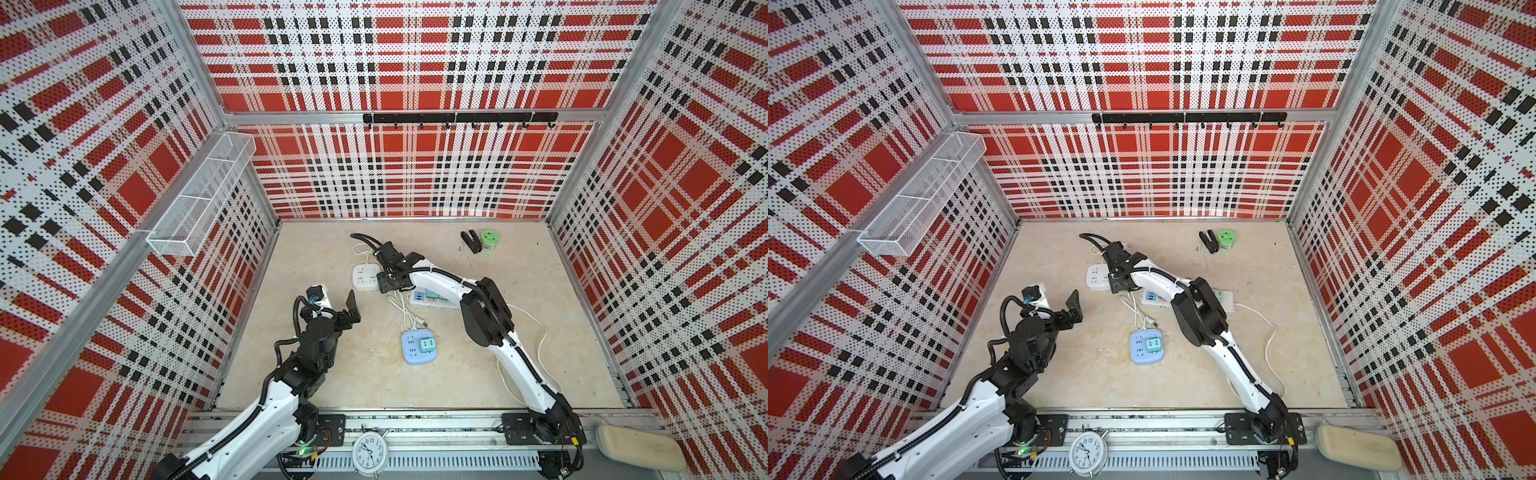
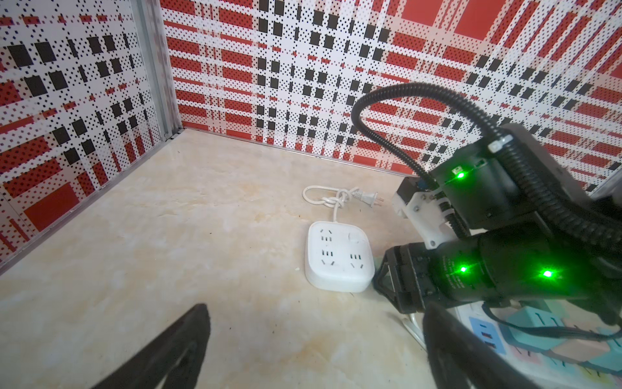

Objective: Insert the plug
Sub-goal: 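Close right gripper on the green adapter, then lift the green adapter with right gripper and carry it toward left gripper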

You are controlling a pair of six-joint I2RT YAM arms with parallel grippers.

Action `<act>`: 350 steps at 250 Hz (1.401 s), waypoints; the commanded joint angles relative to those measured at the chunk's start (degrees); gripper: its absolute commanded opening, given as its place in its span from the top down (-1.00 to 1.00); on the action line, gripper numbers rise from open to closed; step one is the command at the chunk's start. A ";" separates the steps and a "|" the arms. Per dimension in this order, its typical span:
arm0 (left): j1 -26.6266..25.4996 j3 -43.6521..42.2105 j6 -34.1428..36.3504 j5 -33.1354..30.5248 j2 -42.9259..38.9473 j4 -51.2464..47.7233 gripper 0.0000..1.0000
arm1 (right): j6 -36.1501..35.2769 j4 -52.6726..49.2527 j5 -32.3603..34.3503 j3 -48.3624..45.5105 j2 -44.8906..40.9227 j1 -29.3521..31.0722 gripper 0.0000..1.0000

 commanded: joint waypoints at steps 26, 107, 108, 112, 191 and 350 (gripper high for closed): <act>-0.46 2.17 -0.59 -1.02 -0.76 -0.40 -0.99 | -0.06 -0.98 -0.33 3.12 3.34 0.14 -0.29; -0.82 1.98 -0.48 -1.15 -1.70 -0.41 -0.99 | 0.23 -0.77 -0.43 2.38 3.26 0.15 0.07; -0.78 1.98 -0.49 -1.16 -1.69 -0.38 -0.99 | 0.26 -0.71 -0.46 2.26 3.25 0.16 0.07; -0.80 2.01 -0.46 -1.16 -1.60 -0.37 -0.99 | 0.25 -0.55 -0.47 2.12 3.12 0.11 0.09; -1.05 3.33 -1.34 -0.37 -0.50 -0.82 -0.99 | -0.39 2.86 -1.48 -1.86 -2.92 0.19 0.27; -4.17 8.25 1.32 13.78 -3.53 -6.39 -0.75 | -7.70 36.30 -0.83 -49.59 -47.89 1.50 0.44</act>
